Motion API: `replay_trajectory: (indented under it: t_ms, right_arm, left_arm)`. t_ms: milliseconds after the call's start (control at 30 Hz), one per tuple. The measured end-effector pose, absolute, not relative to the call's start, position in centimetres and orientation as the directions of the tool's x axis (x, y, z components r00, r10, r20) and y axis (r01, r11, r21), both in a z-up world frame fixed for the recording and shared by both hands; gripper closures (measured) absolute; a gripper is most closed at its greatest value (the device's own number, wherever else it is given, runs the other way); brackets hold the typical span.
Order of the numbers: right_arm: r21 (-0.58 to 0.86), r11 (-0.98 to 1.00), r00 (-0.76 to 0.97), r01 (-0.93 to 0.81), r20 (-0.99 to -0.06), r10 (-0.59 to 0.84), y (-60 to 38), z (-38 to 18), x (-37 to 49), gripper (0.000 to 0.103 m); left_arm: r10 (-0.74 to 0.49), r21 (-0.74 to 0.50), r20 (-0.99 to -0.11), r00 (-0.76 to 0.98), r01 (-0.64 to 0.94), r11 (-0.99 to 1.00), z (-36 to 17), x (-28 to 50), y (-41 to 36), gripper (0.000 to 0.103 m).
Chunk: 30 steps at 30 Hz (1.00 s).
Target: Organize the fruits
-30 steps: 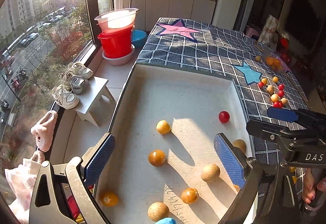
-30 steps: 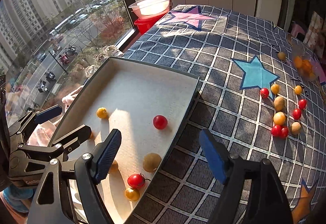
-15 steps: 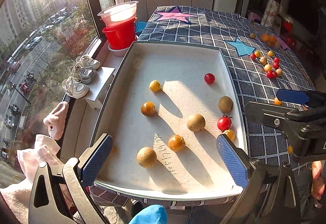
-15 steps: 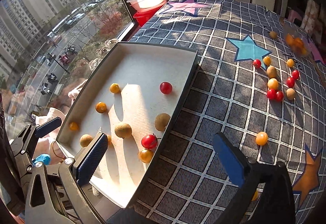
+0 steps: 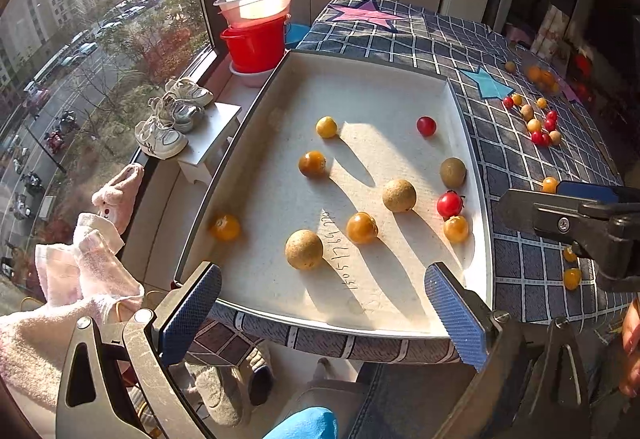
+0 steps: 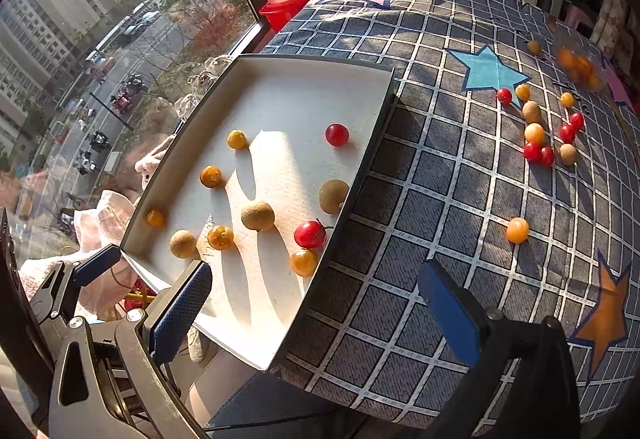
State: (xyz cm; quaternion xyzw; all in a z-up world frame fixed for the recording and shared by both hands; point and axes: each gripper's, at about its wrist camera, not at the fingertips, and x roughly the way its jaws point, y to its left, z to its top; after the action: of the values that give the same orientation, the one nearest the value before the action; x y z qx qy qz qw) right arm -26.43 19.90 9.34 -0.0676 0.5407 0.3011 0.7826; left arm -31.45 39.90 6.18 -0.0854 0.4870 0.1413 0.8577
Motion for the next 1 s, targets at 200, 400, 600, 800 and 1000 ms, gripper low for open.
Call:
replay_trajectory:
  t_ms: [200, 400, 600, 800, 1000]
  right_arm:
    - [0.218, 0.820, 0.233, -0.529, -0.892, 0.387, 19.5, 9.2, -26.4, 0.000]
    - [0.214, 0.829, 0.233, -0.516, -0.896, 0.377, 19.1, 9.1, -26.5, 0.000]
    - [0.206, 0.829, 0.231, -0.520, -0.901, 0.368, 19.1, 9.0, -27.0, 0.000]
    - [0.202, 0.833, 0.230, -0.515, -0.904, 0.362, 18.9, 8.9, -27.0, 0.000]
    - [0.195, 0.830, 0.230, -0.523, -0.905, 0.357, 19.1, 9.0, -27.2, 0.000]
  left_arm:
    - [0.167, 0.007, -0.857, 0.488, -0.313, 0.950, 6.3, -31.5, 39.4, 0.001]
    - [0.162, 0.006, -0.856, 0.491, -0.303, 0.953, 6.4, -31.6, 38.9, 0.001]
    - [0.160, 0.004, -0.856, 0.491, -0.303, 0.953, 6.4, -31.7, 38.6, 0.001]
    - [0.163, 0.013, -0.858, 0.488, -0.297, 0.955, 6.3, -31.6, 38.3, 0.001]
    - [0.165, 0.017, -0.859, 0.485, -0.295, 0.955, 6.2, -31.7, 38.2, 0.001]
